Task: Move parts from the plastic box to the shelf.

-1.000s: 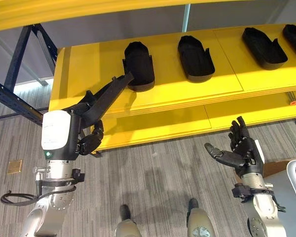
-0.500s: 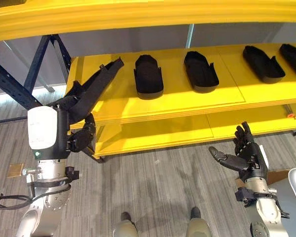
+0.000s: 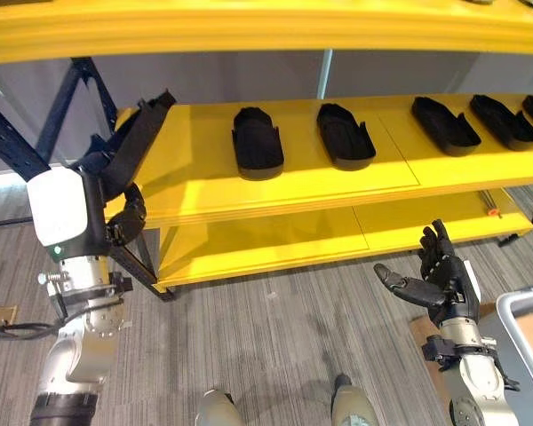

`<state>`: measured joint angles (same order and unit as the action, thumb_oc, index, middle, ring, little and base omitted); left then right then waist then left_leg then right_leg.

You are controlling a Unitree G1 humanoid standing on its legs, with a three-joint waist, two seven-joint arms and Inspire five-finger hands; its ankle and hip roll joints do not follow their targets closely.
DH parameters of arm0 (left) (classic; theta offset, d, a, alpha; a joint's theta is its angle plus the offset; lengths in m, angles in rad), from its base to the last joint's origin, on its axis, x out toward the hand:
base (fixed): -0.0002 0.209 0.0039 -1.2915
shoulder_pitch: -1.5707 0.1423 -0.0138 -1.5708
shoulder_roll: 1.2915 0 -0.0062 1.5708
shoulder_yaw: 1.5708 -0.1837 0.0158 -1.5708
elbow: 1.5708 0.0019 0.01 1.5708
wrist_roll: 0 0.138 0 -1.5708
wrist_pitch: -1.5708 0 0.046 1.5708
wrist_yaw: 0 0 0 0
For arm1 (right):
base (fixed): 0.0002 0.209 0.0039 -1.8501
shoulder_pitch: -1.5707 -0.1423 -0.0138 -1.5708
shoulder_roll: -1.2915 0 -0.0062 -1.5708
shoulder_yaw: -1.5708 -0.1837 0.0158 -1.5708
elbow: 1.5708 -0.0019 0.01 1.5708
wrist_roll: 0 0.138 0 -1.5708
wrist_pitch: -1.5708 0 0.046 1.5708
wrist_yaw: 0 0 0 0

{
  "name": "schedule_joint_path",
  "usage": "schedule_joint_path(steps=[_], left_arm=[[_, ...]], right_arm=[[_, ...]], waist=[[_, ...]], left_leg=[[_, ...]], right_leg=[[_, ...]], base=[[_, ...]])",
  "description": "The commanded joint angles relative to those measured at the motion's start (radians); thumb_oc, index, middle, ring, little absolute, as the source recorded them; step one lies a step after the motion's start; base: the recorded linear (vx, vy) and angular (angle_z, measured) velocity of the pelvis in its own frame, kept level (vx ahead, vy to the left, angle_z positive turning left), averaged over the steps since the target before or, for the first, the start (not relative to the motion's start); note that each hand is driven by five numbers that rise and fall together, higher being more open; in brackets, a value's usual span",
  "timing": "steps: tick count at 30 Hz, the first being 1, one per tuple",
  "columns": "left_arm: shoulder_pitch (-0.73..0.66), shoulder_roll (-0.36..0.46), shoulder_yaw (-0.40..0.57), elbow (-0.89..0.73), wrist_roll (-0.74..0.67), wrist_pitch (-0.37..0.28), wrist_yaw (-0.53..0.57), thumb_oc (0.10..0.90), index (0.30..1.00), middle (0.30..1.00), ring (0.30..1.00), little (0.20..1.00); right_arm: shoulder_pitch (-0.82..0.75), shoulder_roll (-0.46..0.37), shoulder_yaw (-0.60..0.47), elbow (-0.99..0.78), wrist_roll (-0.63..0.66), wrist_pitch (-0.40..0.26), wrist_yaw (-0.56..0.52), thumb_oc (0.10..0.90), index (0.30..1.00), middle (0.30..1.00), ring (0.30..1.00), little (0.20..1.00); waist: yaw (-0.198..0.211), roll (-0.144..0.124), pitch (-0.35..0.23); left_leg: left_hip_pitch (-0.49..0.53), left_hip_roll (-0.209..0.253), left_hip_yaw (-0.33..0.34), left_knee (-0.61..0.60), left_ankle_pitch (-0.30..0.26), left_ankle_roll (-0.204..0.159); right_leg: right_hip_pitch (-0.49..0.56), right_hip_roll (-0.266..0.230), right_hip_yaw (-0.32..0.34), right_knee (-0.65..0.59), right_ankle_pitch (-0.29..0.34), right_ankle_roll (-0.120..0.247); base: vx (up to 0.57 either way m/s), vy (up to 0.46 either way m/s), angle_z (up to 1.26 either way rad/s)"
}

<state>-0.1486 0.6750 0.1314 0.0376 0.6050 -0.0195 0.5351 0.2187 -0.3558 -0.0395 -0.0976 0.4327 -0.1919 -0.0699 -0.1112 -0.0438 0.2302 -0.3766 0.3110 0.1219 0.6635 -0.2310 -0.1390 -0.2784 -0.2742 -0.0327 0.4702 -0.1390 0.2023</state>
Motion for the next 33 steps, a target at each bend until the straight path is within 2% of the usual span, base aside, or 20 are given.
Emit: schedule_joint_path(steps=[1, 9, 14, 16, 21, 28, 33], left_arm=[[-0.224, 0.103, 0.007, 0.001, 0.036, 0.01, 0.115, 0.4, 0.3, 0.3, 0.3, 0.3], [-0.424, 0.145, -0.097, 0.165, 0.023, 0.066, 0.125, 0.4, 0.3, 0.3, 0.3, 0.3], [-0.549, 0.176, -0.183, 0.274, 0.051, 0.11, 0.122, 0.4, 0.3, 0.3, 0.3, 0.3], [-0.639, 0.195, -0.247, 0.341, 0.059, 0.129, 0.113, 0.4, 0.3, 0.3, 0.3, 0.3], [-0.751, 0.229, -0.334, 0.448, 0.051, 0.14, 0.105, 0.4, 0.3, 0.3, 0.3, 0.3], [-0.944, 0.264, -0.524, 0.665, 0.06, 0.166, 0.061, 0.4, 0.3, 0.3, 0.3, 0.3], [-1.012, 0.274, -0.589, 0.761, 0.049, 0.179, 0.047, 0.4, 0.3, 0.3, 0.3, 0.3]], right_arm=[[-0.08, -0.037, -0.014, -0.076, 0.004, -0.076, 0.017, 0.9, 1.0, 1.0, 1.0, 1.0], [-0.069, -0.052, 0.019, -0.083, 0.012, -0.067, 0.039, 0.9, 1.0, 1.0, 1.0, 1.0], [-0.06, -0.063, 0.028, -0.09, 0.011, -0.065, 0.045, 0.9, 1.0, 1.0, 1.0, 1.0], [-0.059, -0.071, 0.036, -0.091, 0.013, -0.065, 0.045, 0.9, 1.0, 1.0, 1.0, 1.0], [-0.046, -0.082, 0.037, -0.1, 0.009, -0.069, 0.05, 0.9, 1.0, 1.0, 1.0, 1.0], [-0.044, -0.102, 0.054, -0.118, 0.009, -0.074, 0.058, 0.9, 1.0, 1.0, 1.0, 1.0], [-0.047, -0.111, 0.065, -0.123, 0.003, -0.077, 0.059, 0.9, 1.0, 1.0, 1.0, 1.0]], waist=[[-0.026, -0.001, -0.026], [-0.054, 0.002, -0.024], [-0.068, 0.003, -0.02], [-0.077, 0.003, -0.018], [-0.088, 0.002, -0.02], [-0.1, 0.0, -0.023], [-0.104, 0.0, -0.022]], left_leg=[[0.017, 0.022, -0.061, 0.025, -0.023, 0.001], [-0.056, 0.038, -0.084, 0.078, -0.028, 0.001], [-0.094, 0.043, -0.095, 0.106, -0.035, 0.001], [-0.114, 0.046, -0.099, 0.108, -0.03, -0.001], [-0.137, 0.049, -0.105, 0.109, -0.023, -0.001], [-0.16, 0.055, -0.112, 0.105, -0.011, -0.002], [-0.169, 0.056, -0.114, 0.103, -0.007, -0.002]], right_leg=[[0.012, -0.019, 0.008, 0.139, -0.118, -0.058], [-0.074, -0.008, 0.016, 0.217, -0.148, -0.073], [-0.115, 0.003, 0.022, 0.249, -0.161, -0.077], [-0.14, 0.007, 0.02, 0.26, -0.163, -0.079], [-0.167, 0.014, 0.02, 0.271, -0.163, -0.08], [-0.194, 0.024, 0.016, 0.277, -0.161, -0.079], [-0.204, 0.028, 0.017, 0.279, -0.161, -0.079]], base=[[-0.03, -0.033, 0.09], [-0.04, -0.032, -0.03], [-0.01, -0.019, 0.0], [-0.03, -0.038, -0.07], [-0.01, -0.014, -0.01], [0.0, -0.017, -0.03], [0.0, 0.0, 0.0]])
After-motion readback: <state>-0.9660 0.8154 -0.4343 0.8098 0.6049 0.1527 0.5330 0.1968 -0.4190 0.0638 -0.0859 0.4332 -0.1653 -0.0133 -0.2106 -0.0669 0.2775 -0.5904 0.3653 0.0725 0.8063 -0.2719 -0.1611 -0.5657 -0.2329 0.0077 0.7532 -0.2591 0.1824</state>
